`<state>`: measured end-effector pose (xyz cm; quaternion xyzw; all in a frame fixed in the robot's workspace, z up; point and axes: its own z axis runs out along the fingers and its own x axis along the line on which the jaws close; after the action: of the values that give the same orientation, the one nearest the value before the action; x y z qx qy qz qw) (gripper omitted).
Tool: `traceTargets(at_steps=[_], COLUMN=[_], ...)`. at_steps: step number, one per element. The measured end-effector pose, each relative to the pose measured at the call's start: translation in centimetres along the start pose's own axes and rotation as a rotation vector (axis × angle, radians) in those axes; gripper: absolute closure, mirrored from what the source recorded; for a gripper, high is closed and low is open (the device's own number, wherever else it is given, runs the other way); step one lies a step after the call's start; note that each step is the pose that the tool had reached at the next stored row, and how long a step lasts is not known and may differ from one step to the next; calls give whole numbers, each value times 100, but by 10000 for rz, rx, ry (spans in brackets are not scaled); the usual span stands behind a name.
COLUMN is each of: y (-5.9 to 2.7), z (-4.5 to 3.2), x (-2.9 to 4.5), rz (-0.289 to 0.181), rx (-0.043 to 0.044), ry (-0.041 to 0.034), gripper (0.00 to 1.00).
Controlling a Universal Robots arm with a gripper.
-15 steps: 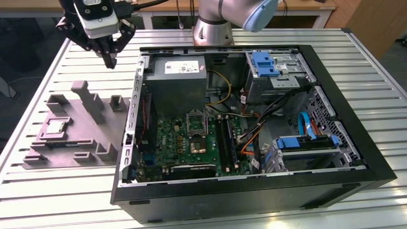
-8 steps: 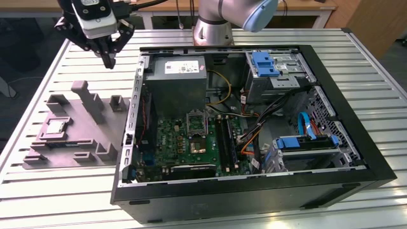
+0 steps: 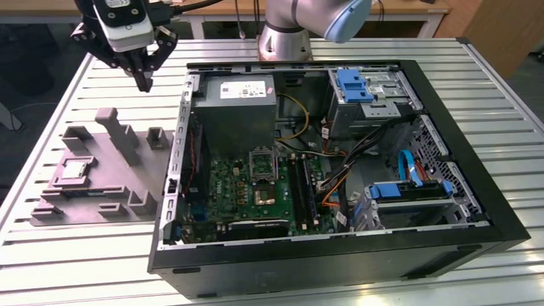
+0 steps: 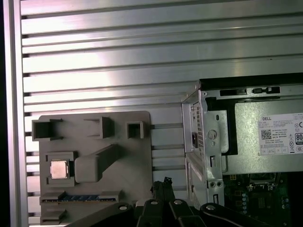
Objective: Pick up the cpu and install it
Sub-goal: 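Reach for the cpu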
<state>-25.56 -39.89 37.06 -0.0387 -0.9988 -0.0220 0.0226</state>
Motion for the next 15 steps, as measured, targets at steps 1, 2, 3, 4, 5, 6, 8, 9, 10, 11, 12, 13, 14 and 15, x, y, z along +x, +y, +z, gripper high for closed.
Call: traceTargets(at_steps=[1, 2, 3, 4, 5, 6, 8, 9, 10, 11, 12, 13, 14, 15], y=[0, 0, 0, 0, -1, -1, -2, -2, -2, -2, -3, -3, -3, -4], z=[0, 0, 0, 0, 1, 2, 3, 3, 4, 4, 5, 5, 7, 10], x=[1, 2, 4, 5, 13, 17, 19, 22, 24, 27, 30, 31, 38, 47], rz=[0, -1, 0, 0, 0, 0, 0, 1, 1, 0, 0, -1, 0, 0], rx=[0, 0, 0, 0, 0, 0, 0, 0, 0, -1, 0, 0, 0, 0], ry=[0, 0, 0, 0, 0, 0, 0, 0, 0, 0, 0, 0, 0, 0], gripper=[89, 89, 89, 89, 89, 89, 89, 89, 89, 89, 89, 89, 89, 89])
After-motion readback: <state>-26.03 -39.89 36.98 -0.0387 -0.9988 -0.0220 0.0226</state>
